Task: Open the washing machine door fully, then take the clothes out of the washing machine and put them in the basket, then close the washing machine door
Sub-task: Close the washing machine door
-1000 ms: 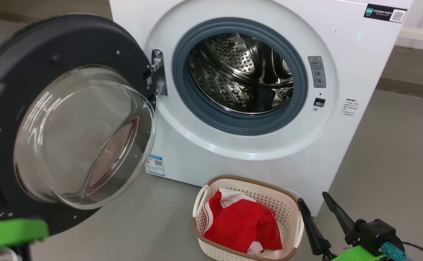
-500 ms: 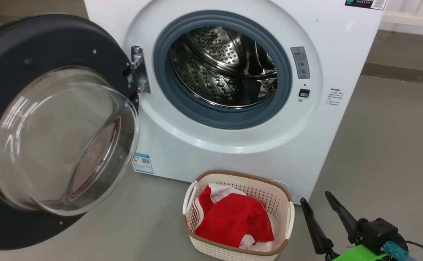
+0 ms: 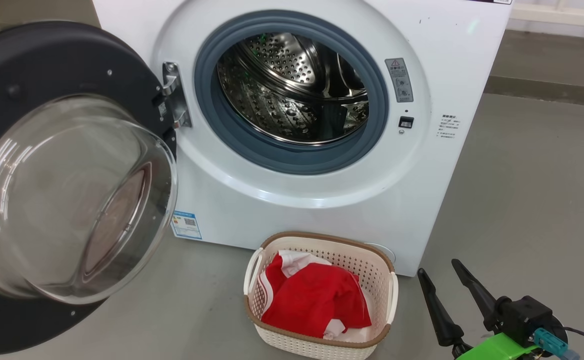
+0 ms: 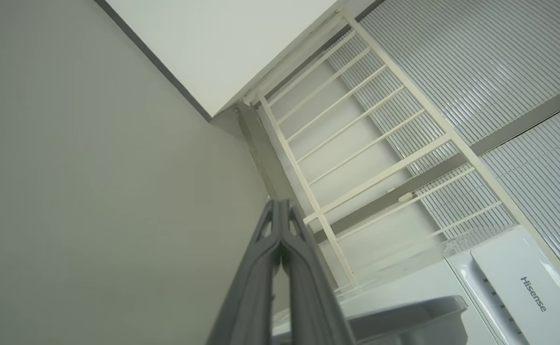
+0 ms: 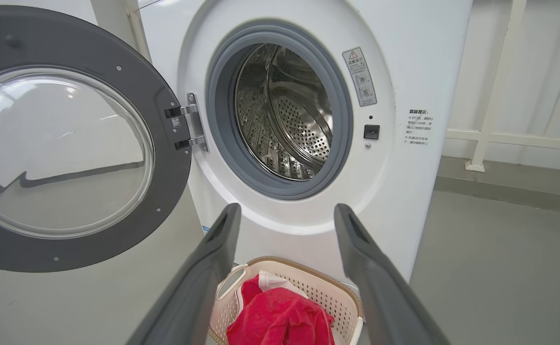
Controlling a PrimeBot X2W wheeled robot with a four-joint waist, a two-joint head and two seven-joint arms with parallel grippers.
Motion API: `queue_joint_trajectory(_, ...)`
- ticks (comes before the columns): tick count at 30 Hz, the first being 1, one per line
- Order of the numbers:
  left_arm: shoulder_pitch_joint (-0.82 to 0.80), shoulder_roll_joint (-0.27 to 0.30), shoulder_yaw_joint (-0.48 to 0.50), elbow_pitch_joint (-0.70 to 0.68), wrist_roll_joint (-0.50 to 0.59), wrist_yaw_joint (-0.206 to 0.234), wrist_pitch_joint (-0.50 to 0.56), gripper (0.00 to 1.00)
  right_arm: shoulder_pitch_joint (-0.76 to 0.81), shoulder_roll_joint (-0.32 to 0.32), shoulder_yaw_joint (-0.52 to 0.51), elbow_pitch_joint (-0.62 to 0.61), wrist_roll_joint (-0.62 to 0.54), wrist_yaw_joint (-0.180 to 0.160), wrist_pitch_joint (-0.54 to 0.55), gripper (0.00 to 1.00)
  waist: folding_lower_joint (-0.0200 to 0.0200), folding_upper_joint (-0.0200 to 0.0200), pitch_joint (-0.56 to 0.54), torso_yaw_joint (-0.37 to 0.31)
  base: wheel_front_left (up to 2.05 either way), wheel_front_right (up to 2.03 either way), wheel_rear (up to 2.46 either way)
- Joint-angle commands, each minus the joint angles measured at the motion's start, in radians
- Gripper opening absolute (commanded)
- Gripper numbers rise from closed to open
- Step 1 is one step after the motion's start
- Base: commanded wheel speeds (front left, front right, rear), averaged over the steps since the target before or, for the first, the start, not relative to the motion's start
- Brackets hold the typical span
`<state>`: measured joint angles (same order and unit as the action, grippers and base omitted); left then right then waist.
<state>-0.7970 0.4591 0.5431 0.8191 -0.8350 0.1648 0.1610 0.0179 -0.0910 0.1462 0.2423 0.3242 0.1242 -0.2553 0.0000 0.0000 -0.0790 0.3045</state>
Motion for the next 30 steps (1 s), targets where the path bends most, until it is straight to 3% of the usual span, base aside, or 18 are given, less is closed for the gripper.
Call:
queue_joint_trajectory(1,-0.034,0.063,0.004,-0.01,-0.01,-0.015,0.029,0.0,-0.041,-0.015,0.02,-0.022,0.012,0.007,-0.006,1.0,0.0,0.0,0.001,0.0,0.0,0.0,0.0)
queue_joint_trajectory(11,-0.036,0.093,0.005,0.089,-0.093,-0.075,0.266,0.0,-0.052,-0.018,0.036,-0.021,0.017,0.007,-0.006,1.0,0.0,0.0,0.005,-0.018,0.0,0.0,0.0)
queue_joint_trajectory(20,0.038,0.087,0.004,0.069,-0.158,-0.149,0.465,0.0,-0.043,-0.02,0.041,-0.017,0.016,0.007,-0.006,1.0,0.0,0.0,0.003,-0.027,0.0,0.0,0.0)
queue_joint_trajectory(30,0.117,0.038,0.016,-0.051,-0.202,-0.153,0.546,0.0,-0.033,-0.008,0.041,-0.016,0.013,0.007,-0.006,1.0,0.0,0.0,0.003,-0.018,0.0,0.0,0.0)
